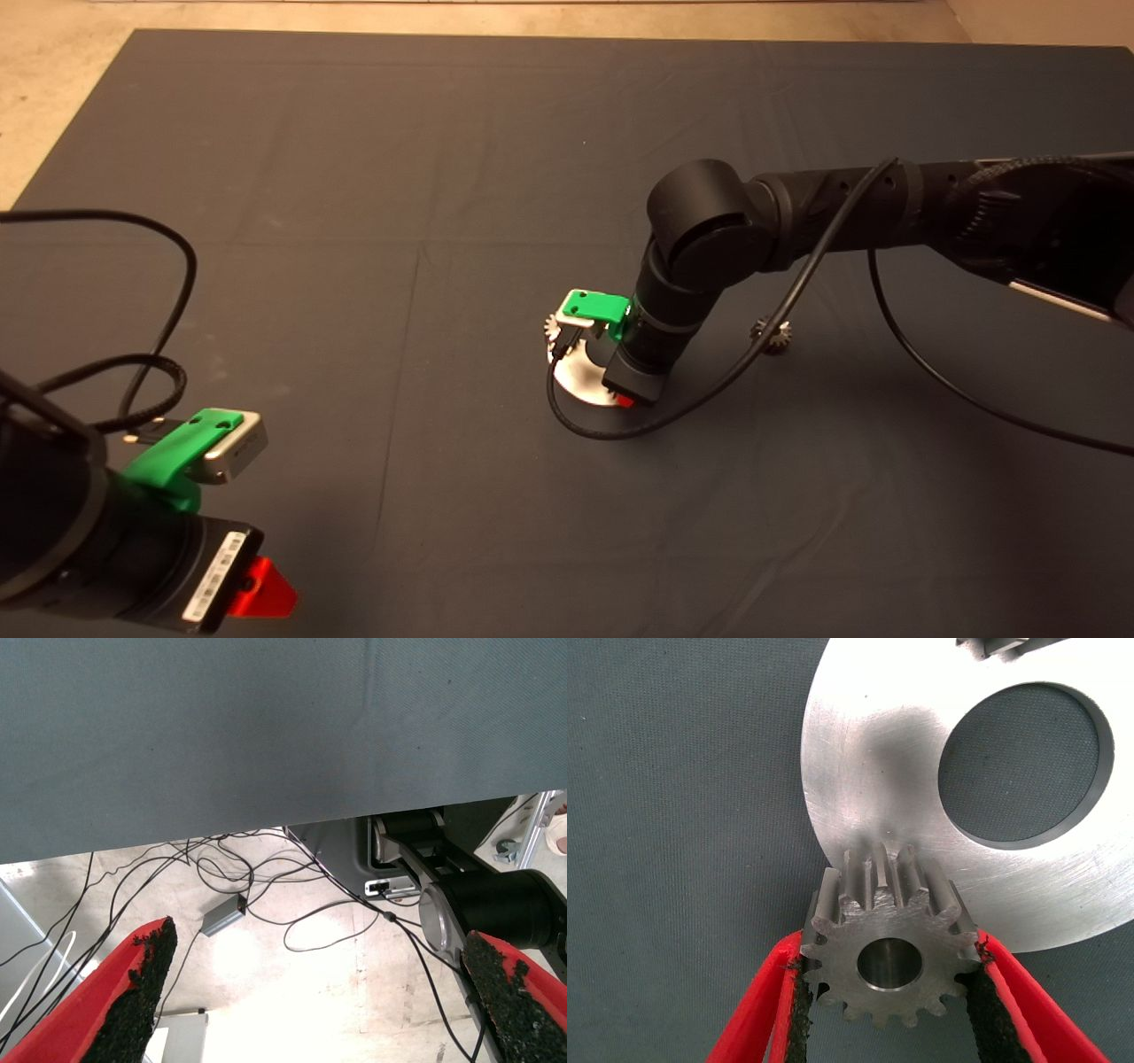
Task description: Install three planetary gears onto the carrier pins
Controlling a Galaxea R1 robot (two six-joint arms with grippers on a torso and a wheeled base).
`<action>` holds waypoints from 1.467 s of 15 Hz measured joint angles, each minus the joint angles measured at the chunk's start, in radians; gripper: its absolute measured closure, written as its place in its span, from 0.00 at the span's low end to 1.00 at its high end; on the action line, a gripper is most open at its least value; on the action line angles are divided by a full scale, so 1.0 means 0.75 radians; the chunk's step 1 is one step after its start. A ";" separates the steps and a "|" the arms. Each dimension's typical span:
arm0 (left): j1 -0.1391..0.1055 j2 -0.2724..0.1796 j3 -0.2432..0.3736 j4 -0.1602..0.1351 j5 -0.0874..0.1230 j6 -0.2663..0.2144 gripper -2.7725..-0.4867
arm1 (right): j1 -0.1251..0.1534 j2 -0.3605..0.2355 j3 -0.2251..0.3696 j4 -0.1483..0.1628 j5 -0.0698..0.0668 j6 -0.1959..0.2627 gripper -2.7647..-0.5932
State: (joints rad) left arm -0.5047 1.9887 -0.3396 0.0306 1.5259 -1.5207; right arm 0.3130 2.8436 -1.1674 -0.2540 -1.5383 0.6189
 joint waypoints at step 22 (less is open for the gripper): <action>0.000 0.000 0.000 0.000 0.000 0.000 0.20 | 0.000 0.001 0.028 0.000 0.006 0.004 0.65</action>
State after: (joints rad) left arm -0.5046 1.9887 -0.3396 0.0306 1.5260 -1.5206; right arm 0.3132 2.8447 -1.1463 -0.2540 -1.5336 0.6219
